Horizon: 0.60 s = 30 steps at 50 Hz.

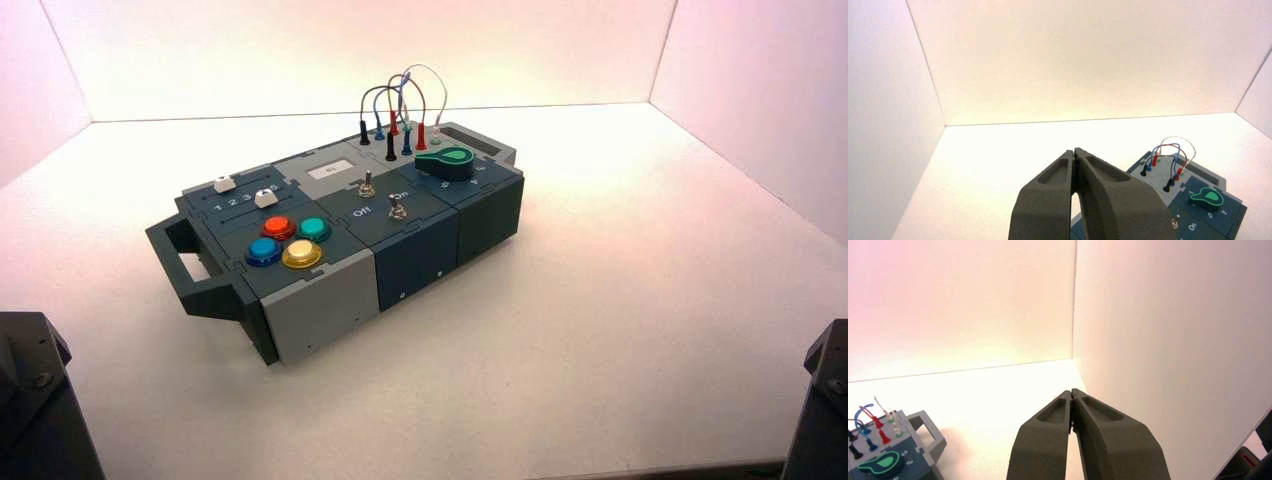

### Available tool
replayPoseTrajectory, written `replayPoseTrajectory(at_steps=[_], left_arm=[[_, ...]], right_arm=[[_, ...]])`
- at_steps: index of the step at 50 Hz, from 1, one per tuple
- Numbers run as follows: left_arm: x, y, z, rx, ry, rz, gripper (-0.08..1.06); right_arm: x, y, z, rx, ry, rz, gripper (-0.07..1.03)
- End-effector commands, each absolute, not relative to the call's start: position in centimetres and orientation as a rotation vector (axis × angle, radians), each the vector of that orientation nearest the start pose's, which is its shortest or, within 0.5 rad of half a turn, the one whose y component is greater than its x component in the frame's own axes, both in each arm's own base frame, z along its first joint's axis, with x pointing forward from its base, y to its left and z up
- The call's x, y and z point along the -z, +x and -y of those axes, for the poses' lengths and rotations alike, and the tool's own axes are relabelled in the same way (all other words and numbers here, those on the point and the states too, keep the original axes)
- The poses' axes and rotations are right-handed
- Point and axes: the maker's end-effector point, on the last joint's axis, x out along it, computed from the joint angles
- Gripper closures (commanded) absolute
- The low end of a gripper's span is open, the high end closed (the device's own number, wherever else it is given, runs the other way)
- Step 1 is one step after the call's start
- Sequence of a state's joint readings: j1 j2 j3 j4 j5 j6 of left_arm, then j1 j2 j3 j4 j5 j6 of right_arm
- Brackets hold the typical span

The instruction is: Move the box to the right.

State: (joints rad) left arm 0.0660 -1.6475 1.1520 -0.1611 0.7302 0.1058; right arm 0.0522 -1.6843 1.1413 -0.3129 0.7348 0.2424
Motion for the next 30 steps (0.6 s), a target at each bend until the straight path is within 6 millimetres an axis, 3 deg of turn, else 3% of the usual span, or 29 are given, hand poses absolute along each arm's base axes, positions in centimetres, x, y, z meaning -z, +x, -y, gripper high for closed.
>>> replayPoseTrajectory(at_steps=[1,30], left_arm=[[-27.19,13.31,0.78,0.022,-0.033,-0.215,1.01],[-27.07,13.44,0.78,0.023,-0.037,-0.224,1.01]], right_arm=[[-28.43,12.44,2.96,0.152,-0.018,-0.155,0.98],[-28.31,12.54,2.84,0.143,-0.019,-0.155,0.98]])
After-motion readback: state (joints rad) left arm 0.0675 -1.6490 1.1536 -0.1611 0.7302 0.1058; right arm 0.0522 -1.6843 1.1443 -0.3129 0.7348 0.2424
